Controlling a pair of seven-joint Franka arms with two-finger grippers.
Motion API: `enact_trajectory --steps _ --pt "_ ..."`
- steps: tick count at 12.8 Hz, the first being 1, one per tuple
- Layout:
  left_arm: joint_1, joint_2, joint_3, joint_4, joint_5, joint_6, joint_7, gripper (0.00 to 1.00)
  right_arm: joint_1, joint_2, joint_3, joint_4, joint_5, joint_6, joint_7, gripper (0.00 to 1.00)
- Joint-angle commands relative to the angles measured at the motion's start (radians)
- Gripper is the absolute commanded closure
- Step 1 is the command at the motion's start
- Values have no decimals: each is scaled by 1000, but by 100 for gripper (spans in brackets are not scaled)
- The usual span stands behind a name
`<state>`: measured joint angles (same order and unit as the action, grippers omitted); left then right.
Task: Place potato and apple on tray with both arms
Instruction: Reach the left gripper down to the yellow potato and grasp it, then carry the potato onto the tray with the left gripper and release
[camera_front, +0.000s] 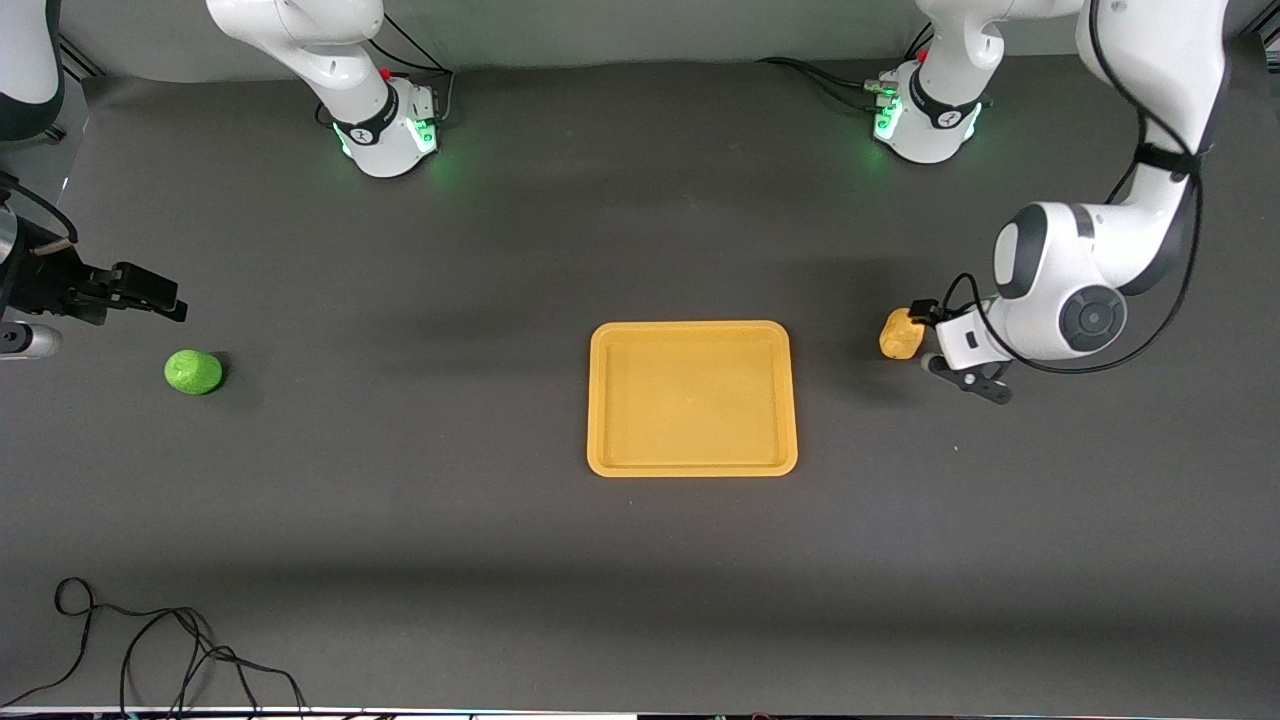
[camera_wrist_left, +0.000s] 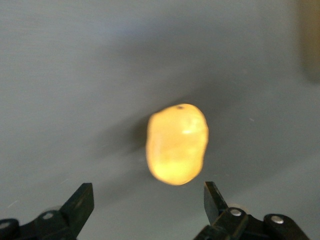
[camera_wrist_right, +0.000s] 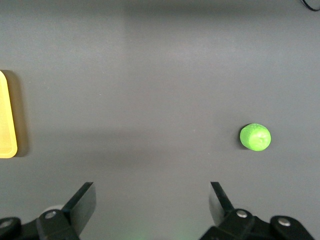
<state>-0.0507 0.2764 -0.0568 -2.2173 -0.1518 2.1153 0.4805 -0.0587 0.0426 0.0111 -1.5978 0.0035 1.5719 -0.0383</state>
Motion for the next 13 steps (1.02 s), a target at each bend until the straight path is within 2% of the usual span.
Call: enact_trajectory --steps 1,4,5,7,8,10,11,13 --pt "-20 21 5 -13 -112 23 119 2 -3 10 4 22 -11 -6 23 0" --pt "-21 85 5 -15 -110 119 162 2 -3 0 3 13 -10 11 21 0" --pt "-31 95 5 -15 -110 136 162 6 -3 -6 1 12 -11 13 21 0" --pt "-34 92 5 -13 -120 114 152 63 -4 -18 1 6 -11 11 23 0" --pt "-26 81 5 -1 -129 82 148 69 -4 -24 -2 -2 -11 13 23 0" --pt "-40 57 3 98 -153 -73 11 90 -3 -29 -46 -10 -14 13 -1 0" --pt "-67 63 -3 175 -156 -115 -105 93 -3 -30 -81 -13 -14 14 -49 0" --pt "-151 104 -43 302 -160 -100 -373 93 -3 -23 -188 -19 -16 49 -200 0"
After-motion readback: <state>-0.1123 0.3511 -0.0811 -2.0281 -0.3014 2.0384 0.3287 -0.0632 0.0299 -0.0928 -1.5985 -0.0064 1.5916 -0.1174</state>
